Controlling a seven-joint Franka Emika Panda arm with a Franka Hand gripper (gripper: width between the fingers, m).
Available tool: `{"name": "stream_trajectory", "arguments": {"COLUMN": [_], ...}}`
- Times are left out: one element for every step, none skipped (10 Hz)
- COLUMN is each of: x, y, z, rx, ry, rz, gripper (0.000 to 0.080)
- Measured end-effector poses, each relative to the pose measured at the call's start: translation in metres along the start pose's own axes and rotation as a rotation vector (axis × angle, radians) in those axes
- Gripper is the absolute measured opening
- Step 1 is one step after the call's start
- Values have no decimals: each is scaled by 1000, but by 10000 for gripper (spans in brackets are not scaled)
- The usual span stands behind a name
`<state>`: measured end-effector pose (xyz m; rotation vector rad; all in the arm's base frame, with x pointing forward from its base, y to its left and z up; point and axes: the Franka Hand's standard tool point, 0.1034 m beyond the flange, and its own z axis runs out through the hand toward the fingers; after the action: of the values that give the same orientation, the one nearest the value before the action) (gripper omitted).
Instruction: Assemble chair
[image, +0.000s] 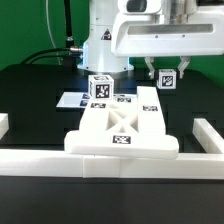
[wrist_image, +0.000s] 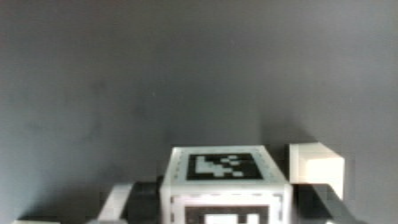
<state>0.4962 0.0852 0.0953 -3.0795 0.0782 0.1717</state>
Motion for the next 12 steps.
{"name": "stream_trajectory", "arguments": {"x": [0, 0, 2, 12, 30, 42, 58, 72, 70, 70, 70, 74], "y": [0, 0, 1, 5, 11, 14, 14, 16, 16, 16, 17, 22], "z": [1, 1, -2, -14, -32, -45, -61, -69, -66, -65, -65, -59], "rx": [-1, -1, 0, 7, 13, 21, 26, 18, 17, 17, 15, -8], "ry": [-1, -1, -3, 3, 20, 10, 7, 29, 30, 28, 31, 52], "rz": [0, 1, -9, -35, -87, -89, -95, -108, -105, -105, -107, -163], "gripper": [284, 284, 284, 284, 284, 284, 284, 284, 284, 284, 284, 284]}}
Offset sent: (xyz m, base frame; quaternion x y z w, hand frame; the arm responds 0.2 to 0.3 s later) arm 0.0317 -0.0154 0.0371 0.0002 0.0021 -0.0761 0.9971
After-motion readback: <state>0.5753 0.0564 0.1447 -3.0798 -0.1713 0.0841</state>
